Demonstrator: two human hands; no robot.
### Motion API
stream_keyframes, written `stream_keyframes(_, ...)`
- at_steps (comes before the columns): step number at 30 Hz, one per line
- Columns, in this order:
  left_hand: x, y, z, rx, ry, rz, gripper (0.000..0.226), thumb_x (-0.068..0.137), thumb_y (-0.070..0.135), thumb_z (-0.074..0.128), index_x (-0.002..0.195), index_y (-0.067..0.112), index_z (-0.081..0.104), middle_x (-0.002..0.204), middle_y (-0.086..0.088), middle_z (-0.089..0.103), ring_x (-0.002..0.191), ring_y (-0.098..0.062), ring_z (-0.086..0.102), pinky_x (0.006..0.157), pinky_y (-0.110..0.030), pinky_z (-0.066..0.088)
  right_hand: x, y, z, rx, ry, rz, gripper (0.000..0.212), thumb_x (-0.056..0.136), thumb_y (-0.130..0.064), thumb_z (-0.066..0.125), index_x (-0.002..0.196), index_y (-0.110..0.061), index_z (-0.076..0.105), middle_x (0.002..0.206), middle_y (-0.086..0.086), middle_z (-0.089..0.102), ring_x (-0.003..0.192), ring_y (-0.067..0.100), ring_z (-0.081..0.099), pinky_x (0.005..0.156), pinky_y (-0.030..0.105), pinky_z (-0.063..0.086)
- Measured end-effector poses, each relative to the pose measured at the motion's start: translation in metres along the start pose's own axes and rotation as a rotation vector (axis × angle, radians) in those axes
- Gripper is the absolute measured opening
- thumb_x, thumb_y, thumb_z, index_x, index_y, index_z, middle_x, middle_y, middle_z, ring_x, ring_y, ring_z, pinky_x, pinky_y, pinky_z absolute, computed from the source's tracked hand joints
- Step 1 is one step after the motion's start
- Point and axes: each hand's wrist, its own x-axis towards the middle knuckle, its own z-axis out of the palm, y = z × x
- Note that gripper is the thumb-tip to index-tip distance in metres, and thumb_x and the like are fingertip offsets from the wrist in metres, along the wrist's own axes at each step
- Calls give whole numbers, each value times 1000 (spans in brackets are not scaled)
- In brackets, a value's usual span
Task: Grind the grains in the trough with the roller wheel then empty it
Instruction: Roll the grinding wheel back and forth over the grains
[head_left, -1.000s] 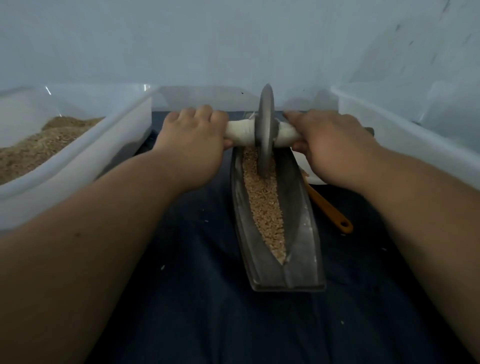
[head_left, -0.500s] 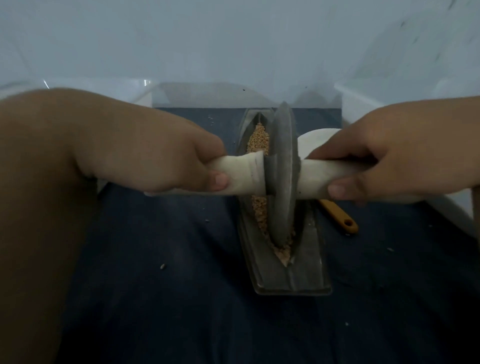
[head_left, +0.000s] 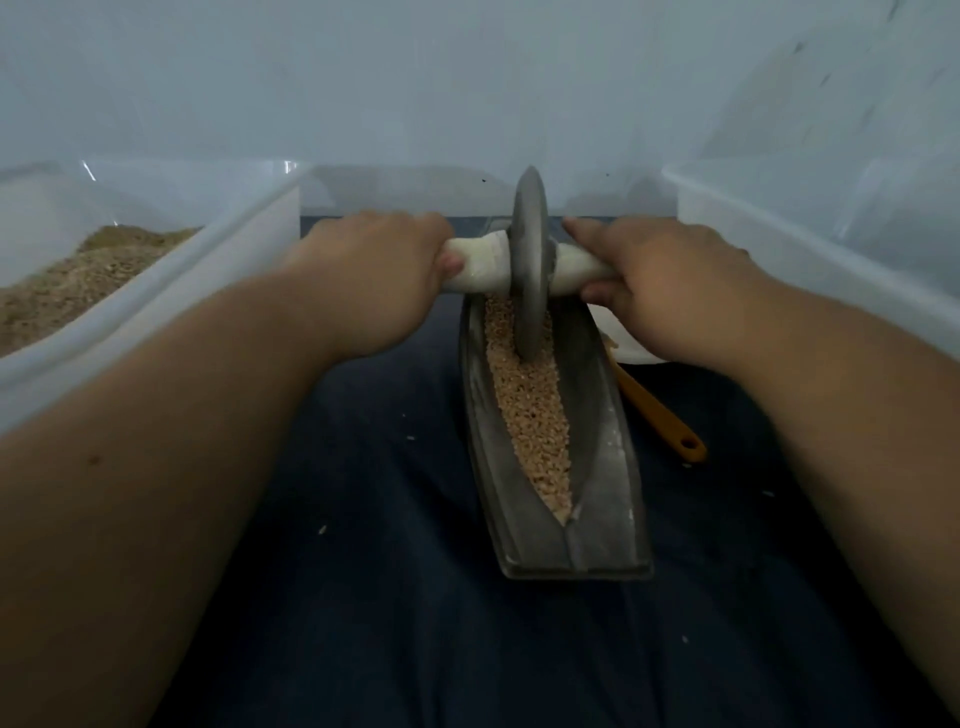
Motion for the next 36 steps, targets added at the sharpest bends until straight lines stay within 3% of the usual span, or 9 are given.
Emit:
stream_keyframes(3, 0, -2, 3, 49, 59, 54, 32, 98, 41, 33, 109, 17, 51, 99, -7, 57, 88, -31, 53, 78, -44, 44, 3, 2, 6, -46, 49, -18, 60, 95, -37, 56, 149, -33, 31, 126, 8, 58, 113, 33, 53, 81, 38, 39)
stream_keyframes(8, -6, -7, -5, 99, -178, 44, 34, 82, 45, 61, 102, 22, 45, 93, -1, 55, 77, -22, 53, 66, -34, 42, -5, -4, -8, -50, -33, -66, 64, 92, -43, 57, 150, -33, 31, 129, 4, 57, 114, 27, 53, 88, 40, 44)
stream_keyframes(13, -19, 10, -30, 178, -364, 87, 32, 76, 48, 65, 81, 22, 48, 71, 3, 55, 61, -11, 54, 52, -27, 40, -20, -11, -54, -7, -375, -97, 64, 75, -71, 43, 137, -55, 39, 97, -26, 59, 77, -7, 51, 64, 15, 32)
stream_keyframes(15, -27, 13, -45, 181, -501, 92, 35, 69, 54, 62, 83, 21, 59, 72, -1, 63, 63, -12, 60, 51, -25, 42, -29, -17, -72, 78, -494, -119, 58, 69, -87, 37, 123, -66, 42, 84, -29, 65, 79, -8, 57, 64, 15, 36)
stream_keyframes(20, -31, 15, -55, 89, -609, 72, 43, 63, 63, 56, 90, 30, 52, 80, 7, 56, 71, -5, 54, 56, -20, 35, -34, -24, -79, 164, -556, -142, 42, 71, -76, 39, 112, -67, 46, 70, -28, 65, 75, -14, 56, 62, 21, 36)
stream_keyframes(26, -11, 2, -16, 89, -289, 85, 34, 83, 44, 67, 89, 27, 39, 87, 4, 53, 70, -13, 49, 60, -31, 34, -19, -14, -49, 105, -416, -46, 53, 81, -59, 44, 133, -53, 45, 74, -16, 68, 70, -1, 59, 62, 24, 37)
stream_keyframes(29, -1, 5, 8, 201, 28, 41, 29, 87, 36, 63, 100, 18, 45, 99, -8, 56, 87, -32, 56, 70, -38, 37, -6, 0, -22, 125, -232, 27, 53, 95, -47, 50, 146, -44, 35, 133, -6, 58, 114, 15, 54, 85, 28, 37)
stream_keyframes(31, 4, 9, 18, 280, 151, -5, 30, 88, 29, 61, 108, 10, 48, 105, -13, 57, 94, -36, 55, 76, -43, 39, -1, 5, -9, 121, -129, 67, 55, 98, -45, 47, 150, -41, 28, 149, -2, 44, 133, 22, 42, 99, 35, 35)
stream_keyframes(36, 5, 6, 25, 242, 200, -28, 32, 88, 30, 61, 109, 10, 49, 104, -13, 56, 94, -35, 54, 84, -45, 41, 1, 6, 2, 37, 6, 10, 55, 96, -48, 47, 149, -40, 30, 139, 2, 53, 124, 27, 49, 93, 41, 42)
